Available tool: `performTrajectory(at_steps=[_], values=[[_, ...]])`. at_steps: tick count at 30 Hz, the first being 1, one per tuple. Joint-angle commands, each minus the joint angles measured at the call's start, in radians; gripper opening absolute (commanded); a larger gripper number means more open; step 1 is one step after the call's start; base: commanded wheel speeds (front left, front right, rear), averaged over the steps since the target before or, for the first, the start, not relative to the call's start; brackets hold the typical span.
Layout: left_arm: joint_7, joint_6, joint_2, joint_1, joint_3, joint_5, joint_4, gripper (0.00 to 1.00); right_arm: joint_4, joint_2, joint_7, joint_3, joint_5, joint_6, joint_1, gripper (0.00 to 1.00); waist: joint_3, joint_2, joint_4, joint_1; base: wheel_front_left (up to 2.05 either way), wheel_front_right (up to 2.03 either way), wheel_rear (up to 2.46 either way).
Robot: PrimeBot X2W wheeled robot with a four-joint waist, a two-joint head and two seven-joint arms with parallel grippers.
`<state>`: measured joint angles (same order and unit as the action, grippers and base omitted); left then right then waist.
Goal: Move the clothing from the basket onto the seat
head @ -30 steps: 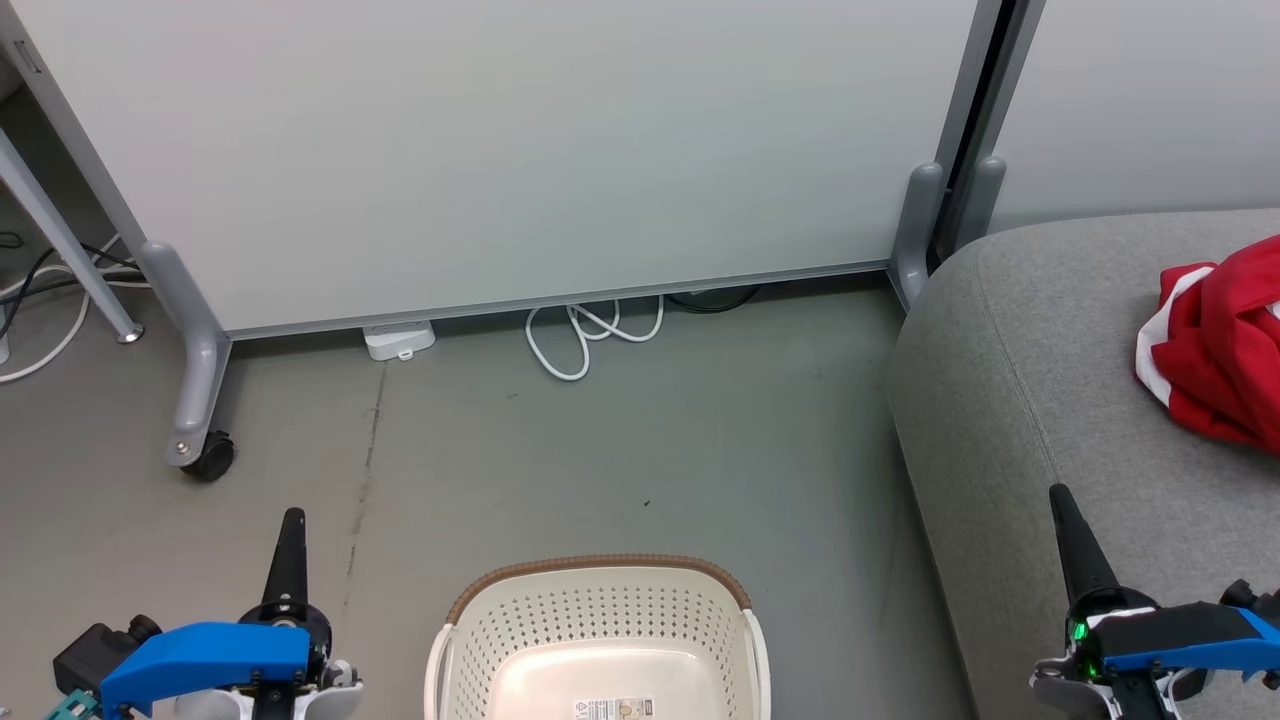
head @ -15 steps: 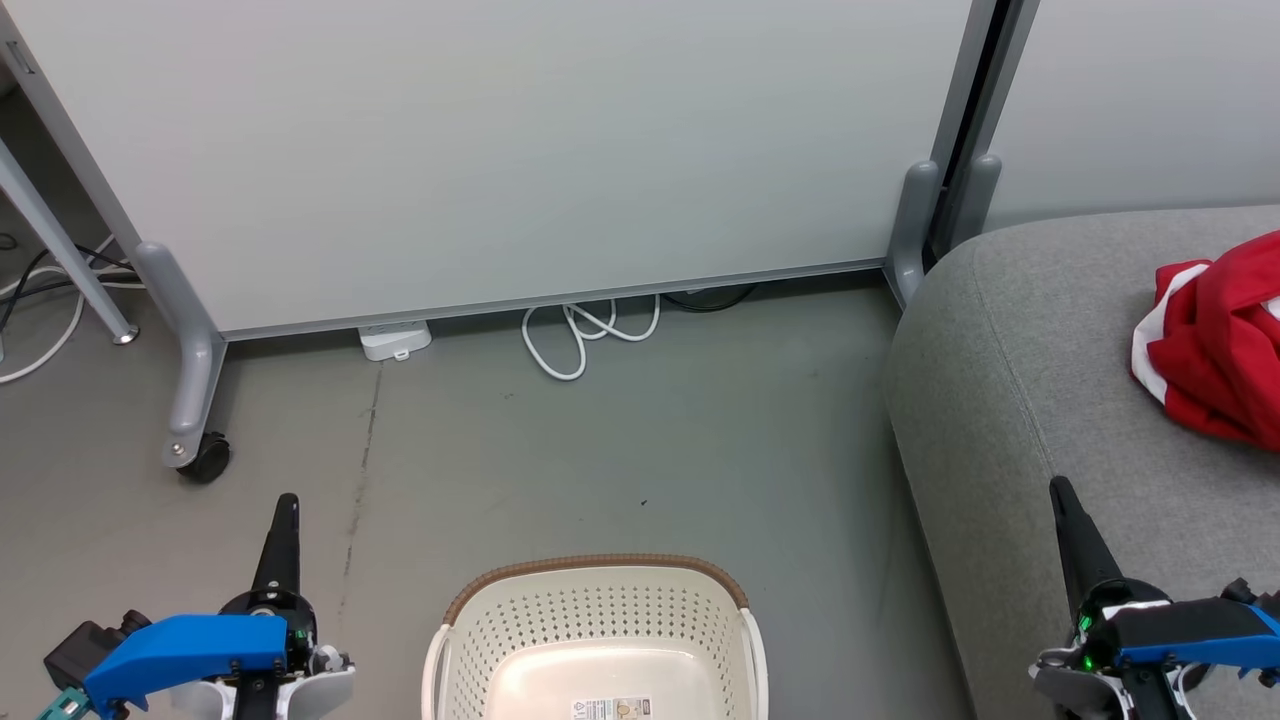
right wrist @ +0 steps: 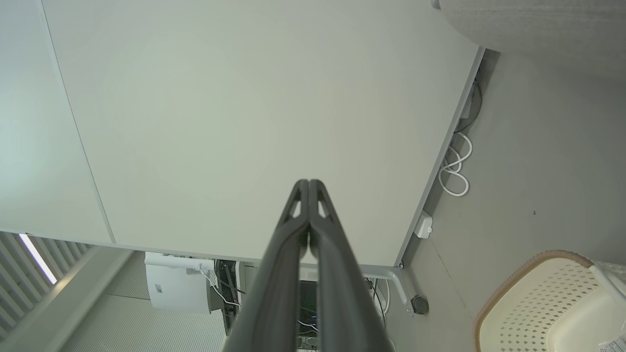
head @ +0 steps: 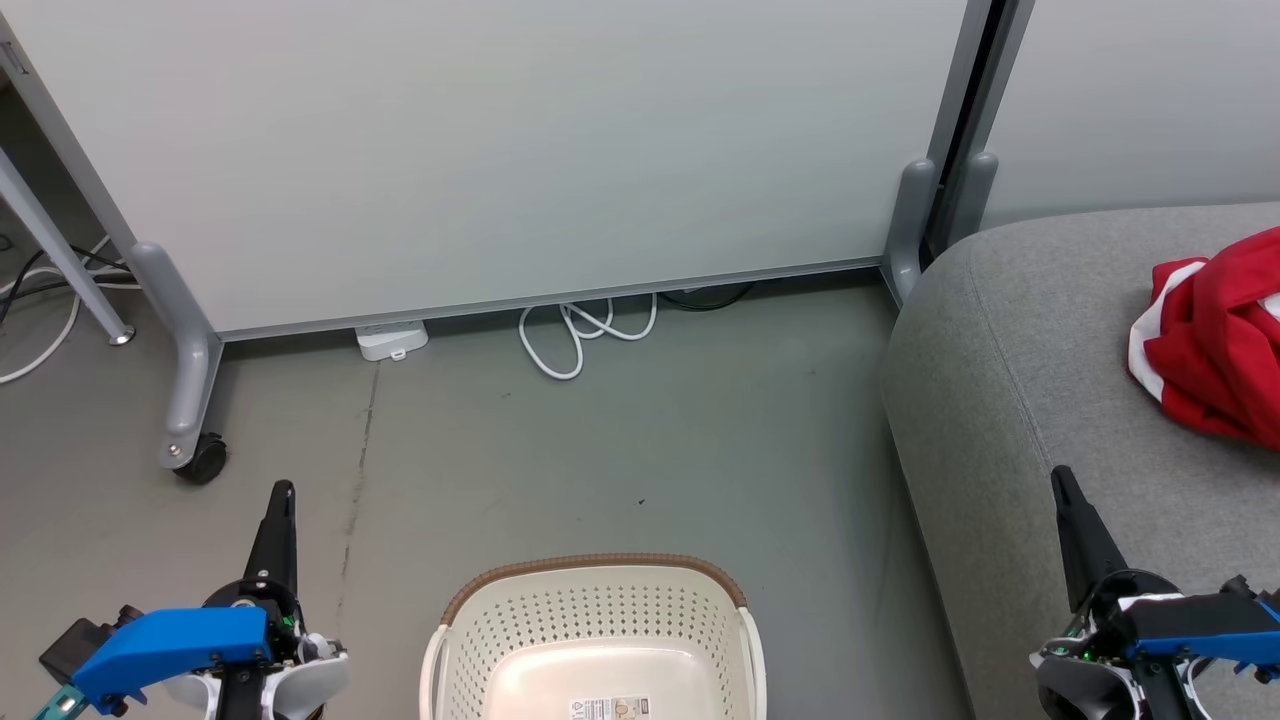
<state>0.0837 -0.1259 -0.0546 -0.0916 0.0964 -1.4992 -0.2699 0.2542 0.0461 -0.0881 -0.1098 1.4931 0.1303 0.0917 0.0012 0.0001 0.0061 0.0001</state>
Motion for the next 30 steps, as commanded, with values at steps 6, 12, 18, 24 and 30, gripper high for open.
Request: performTrajectory(at_steps=[6,12,18,24,30], values=[[0.015,-0.008,0.002,-0.019,0.012,-0.052,0.016,0.0,-0.009,0.006,-0.014,-0.004,0.056,0.001,0.018,0.0,0.001,-0.0001,-0.002,-0.0001,0.0,0.0,0.0],[0.027,-0.008,0.004,-0.021,0.017,-0.089,0.023,0.0,-0.011,0.007,-0.024,-0.005,0.096,0.001,0.021,0.0,0.001,-0.0001,-0.004,-0.0001,0.0,0.0,0.0],[0.034,-0.006,0.005,-0.022,0.021,-0.115,0.028,0.0,-0.012,0.007,-0.029,-0.005,0.122,0.001,0.023,0.0,0.002,-0.0001,-0.006,-0.0001,0.0,0.0,0.0],[0.034,-0.006,0.005,-0.022,0.021,-0.115,0.028,0.0,-0.011,0.007,-0.029,-0.005,0.121,0.001,0.022,0.0,0.002,-0.0001,-0.006,-0.0001,0.0,0.0,0.0],[0.034,-0.006,0.005,-0.022,0.021,-0.115,0.028,0.0,-0.012,0.007,-0.029,-0.005,0.121,0.001,0.022,0.0,0.002,-0.0001,-0.006,-0.0001,0.0,0.0,0.0]])
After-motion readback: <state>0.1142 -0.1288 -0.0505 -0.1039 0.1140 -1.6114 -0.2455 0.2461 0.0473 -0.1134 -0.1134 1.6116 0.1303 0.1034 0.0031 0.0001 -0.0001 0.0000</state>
